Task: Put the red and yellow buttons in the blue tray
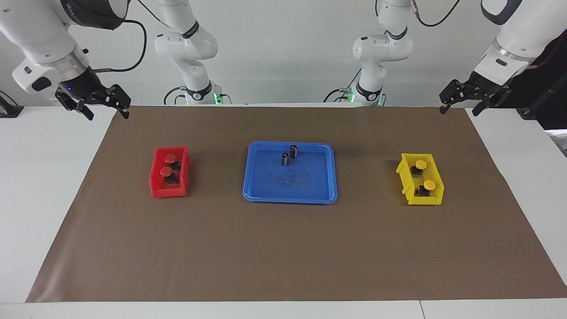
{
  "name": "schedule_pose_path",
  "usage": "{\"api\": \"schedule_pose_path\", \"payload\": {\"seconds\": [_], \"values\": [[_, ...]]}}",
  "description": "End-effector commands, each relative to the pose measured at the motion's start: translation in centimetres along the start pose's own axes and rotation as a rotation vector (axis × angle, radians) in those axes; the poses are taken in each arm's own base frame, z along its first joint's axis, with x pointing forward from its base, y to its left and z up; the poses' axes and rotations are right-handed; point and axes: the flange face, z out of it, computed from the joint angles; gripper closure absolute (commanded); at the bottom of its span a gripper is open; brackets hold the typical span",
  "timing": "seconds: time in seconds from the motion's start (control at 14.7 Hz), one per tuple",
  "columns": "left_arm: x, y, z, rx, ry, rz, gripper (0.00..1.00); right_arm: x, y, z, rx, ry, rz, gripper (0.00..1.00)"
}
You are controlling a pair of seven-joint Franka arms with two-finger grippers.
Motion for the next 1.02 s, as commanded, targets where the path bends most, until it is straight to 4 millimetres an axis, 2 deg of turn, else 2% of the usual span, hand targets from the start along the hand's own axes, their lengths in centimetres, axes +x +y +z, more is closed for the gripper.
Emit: {"api": "schedule_pose_path", "payload": {"seconds": [0.0, 0.75, 0.95], "values": [[-1.0, -0.1, -0.1, 0.007, -0.007, 0.005, 0.0, -0.3, 0.1, -0.2, 0.005, 0.011, -0.005, 0.0], [-1.0, -0.1, -0.1, 0.007, -0.007, 0.005, 0.0, -0.6, -0.4, 0.0, 0.011, 0.001, -0.022, 0.0], [-1.0, -0.1, -0.1, 0.007, -0.007, 0.005, 0.0, -0.2, -1.0, -0.1, 0.002, -0.003, -0.026, 0.11]]}}
